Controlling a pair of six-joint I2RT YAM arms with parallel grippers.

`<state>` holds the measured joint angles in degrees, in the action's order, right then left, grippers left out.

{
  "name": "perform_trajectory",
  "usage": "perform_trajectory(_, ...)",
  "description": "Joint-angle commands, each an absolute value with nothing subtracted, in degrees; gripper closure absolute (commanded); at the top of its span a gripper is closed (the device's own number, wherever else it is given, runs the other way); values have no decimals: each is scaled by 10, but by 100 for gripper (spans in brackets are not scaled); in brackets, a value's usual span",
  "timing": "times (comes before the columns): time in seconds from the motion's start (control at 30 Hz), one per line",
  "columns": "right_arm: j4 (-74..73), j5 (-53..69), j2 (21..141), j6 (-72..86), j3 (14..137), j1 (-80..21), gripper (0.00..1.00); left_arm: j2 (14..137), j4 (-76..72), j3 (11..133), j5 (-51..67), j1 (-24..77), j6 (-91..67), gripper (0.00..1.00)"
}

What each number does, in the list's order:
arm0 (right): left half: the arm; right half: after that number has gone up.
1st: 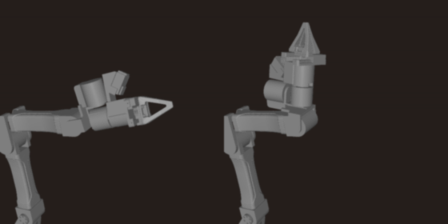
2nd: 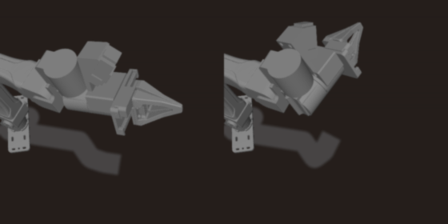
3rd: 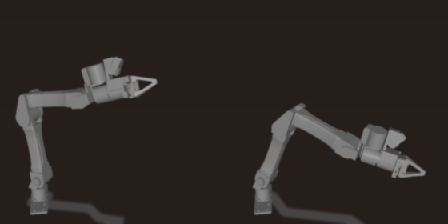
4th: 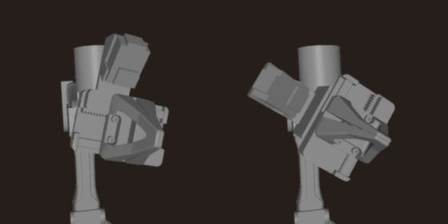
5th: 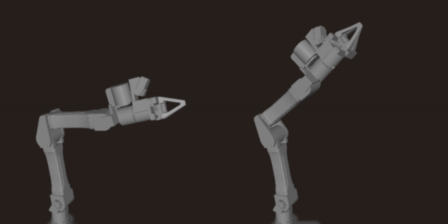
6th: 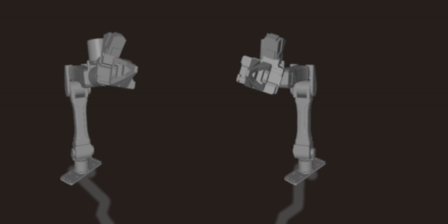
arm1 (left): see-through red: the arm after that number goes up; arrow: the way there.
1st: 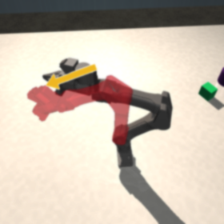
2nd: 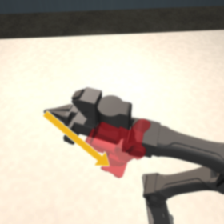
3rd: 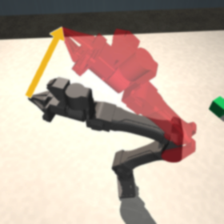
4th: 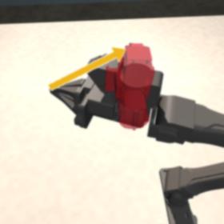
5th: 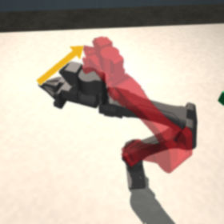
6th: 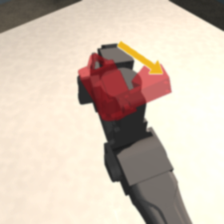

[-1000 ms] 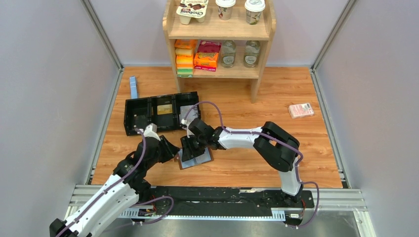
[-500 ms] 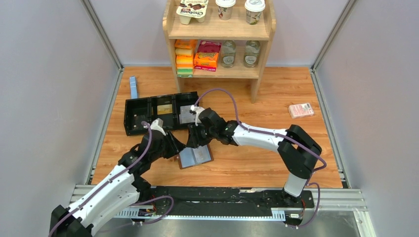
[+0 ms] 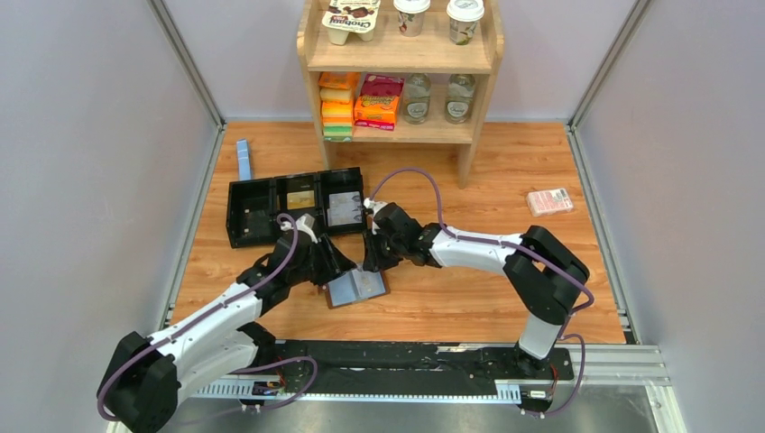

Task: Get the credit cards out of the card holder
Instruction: Remove the credit card from the card holder.

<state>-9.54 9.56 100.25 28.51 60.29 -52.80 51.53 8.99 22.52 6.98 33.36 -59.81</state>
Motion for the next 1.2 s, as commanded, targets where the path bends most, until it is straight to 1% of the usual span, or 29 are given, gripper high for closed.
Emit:
perform_trajectory(0.0,-76,93,1017,277,599,-527,75,533,16,202,82,336,-627,48)
perform_trajectory(0.13,-74,85,1020,279,592,-526,77,549,4,180,77,336,-637,48)
perform_trajectory(0.33,-76,78,1022,278,582,-527,77,560,-56,142,72,336,-660,48)
perform_trajectory(0.73,-52,107,1038,300,557,-527,76,599,-117,112,91,336,-688,48)
perform_trajectory(0.9,-46,113,1046,307,552,-526,77,604,-147,108,104,336,-697,50)
perform_trajectory(1.17,-40,118,1053,312,549,-527,77,582,-185,103,113,336,-707,57)
